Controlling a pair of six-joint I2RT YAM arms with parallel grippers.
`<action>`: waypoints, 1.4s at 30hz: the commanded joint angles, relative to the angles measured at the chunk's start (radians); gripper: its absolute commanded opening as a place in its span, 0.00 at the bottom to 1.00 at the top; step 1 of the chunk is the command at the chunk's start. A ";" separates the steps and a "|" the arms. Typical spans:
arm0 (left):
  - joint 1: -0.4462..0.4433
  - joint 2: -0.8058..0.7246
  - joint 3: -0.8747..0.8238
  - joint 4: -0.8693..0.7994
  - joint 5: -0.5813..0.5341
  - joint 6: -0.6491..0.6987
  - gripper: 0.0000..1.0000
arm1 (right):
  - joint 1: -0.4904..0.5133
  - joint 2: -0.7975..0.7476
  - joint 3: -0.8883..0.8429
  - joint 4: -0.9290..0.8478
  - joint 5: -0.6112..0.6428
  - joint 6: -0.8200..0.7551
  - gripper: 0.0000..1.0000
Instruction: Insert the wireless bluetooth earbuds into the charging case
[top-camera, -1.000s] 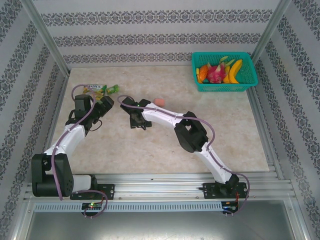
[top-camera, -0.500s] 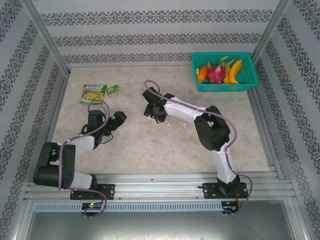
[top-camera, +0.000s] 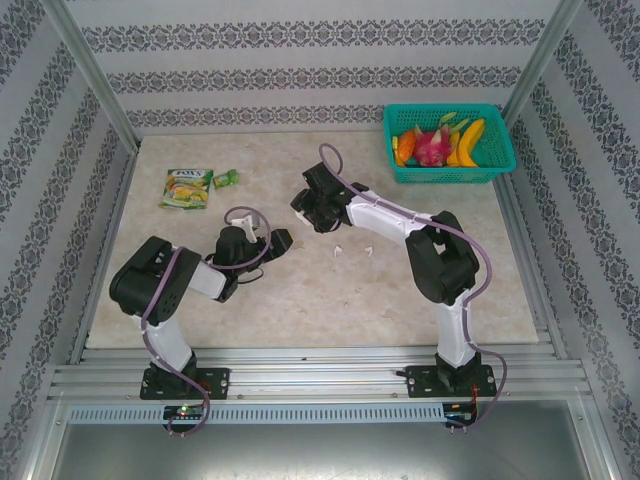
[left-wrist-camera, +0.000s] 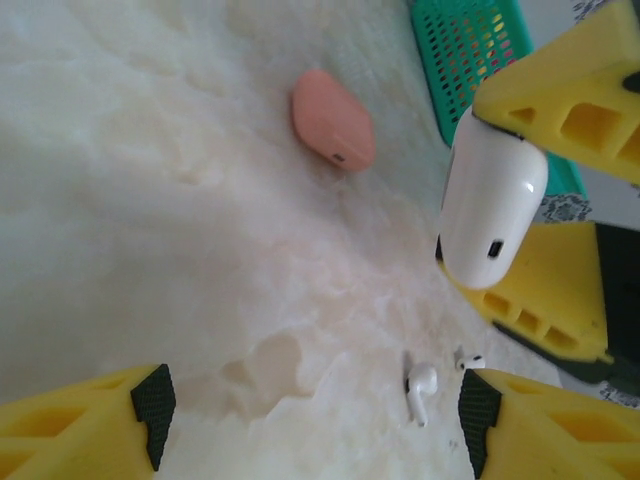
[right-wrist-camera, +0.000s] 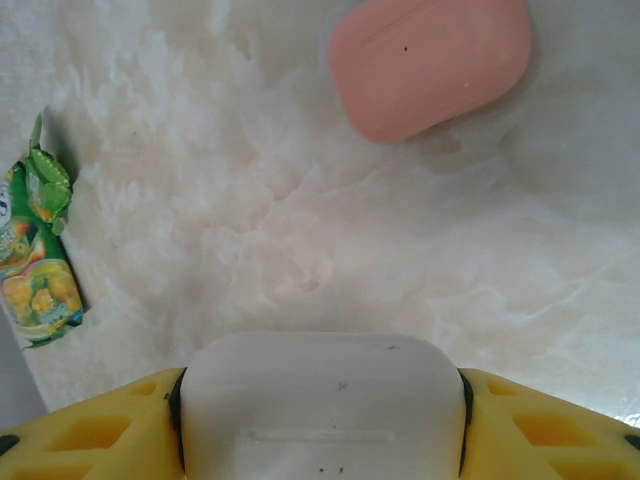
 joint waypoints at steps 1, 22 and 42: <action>-0.018 0.039 0.043 0.167 -0.022 -0.026 0.75 | -0.014 -0.054 -0.029 0.046 -0.035 0.059 0.46; -0.073 0.205 0.246 0.180 -0.021 -0.057 0.60 | -0.029 -0.081 -0.138 0.165 -0.107 0.124 0.45; -0.109 0.249 0.247 0.269 -0.062 -0.091 0.54 | -0.037 -0.088 -0.308 0.453 -0.153 0.407 0.43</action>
